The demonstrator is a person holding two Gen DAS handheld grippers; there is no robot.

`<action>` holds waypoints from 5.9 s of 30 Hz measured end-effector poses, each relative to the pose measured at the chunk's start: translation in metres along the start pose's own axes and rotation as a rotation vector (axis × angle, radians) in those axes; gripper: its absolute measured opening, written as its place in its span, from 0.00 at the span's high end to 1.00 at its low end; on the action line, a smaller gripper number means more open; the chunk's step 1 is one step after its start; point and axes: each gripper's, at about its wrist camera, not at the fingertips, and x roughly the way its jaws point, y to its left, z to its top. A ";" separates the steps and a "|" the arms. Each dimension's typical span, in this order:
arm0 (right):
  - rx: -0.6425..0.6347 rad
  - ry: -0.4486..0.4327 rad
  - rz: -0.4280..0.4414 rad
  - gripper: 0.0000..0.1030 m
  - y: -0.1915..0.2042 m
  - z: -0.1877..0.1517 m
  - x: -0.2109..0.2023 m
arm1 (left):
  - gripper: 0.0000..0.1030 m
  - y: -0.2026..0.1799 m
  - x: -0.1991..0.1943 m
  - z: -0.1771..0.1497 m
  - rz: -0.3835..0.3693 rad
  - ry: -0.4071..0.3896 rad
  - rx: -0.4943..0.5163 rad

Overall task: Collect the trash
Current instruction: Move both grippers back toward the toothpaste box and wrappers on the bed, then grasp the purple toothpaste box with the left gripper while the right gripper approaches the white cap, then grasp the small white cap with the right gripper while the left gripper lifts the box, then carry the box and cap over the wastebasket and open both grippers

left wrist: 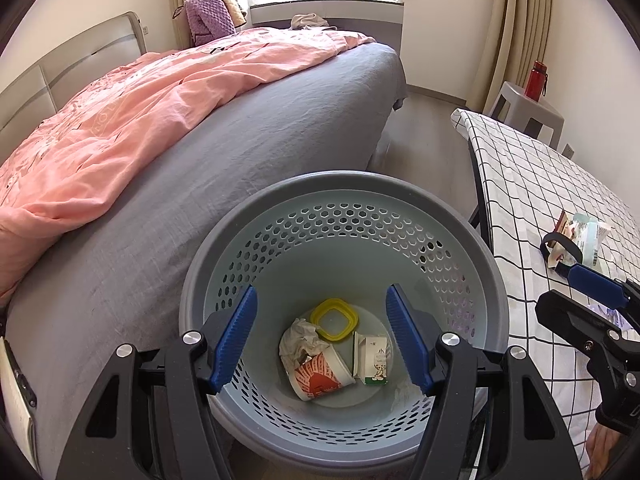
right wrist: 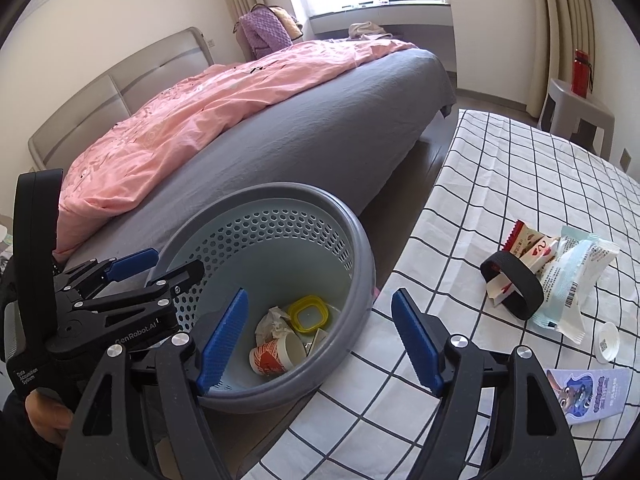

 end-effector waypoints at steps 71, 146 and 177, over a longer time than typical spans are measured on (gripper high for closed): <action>0.577 -0.016 -0.460 0.27 -0.234 -0.152 -0.147 | 0.32 -0.265 0.004 -0.013 -0.570 0.098 0.569; 0.432 -0.056 -0.400 0.27 -0.210 -0.112 -0.126 | 0.58 -0.219 -0.038 -0.036 -0.359 -0.009 0.373; 0.281 0.046 -0.456 0.62 -0.202 -0.056 -0.043 | 0.58 -0.145 -0.016 -0.008 -0.231 -0.039 0.178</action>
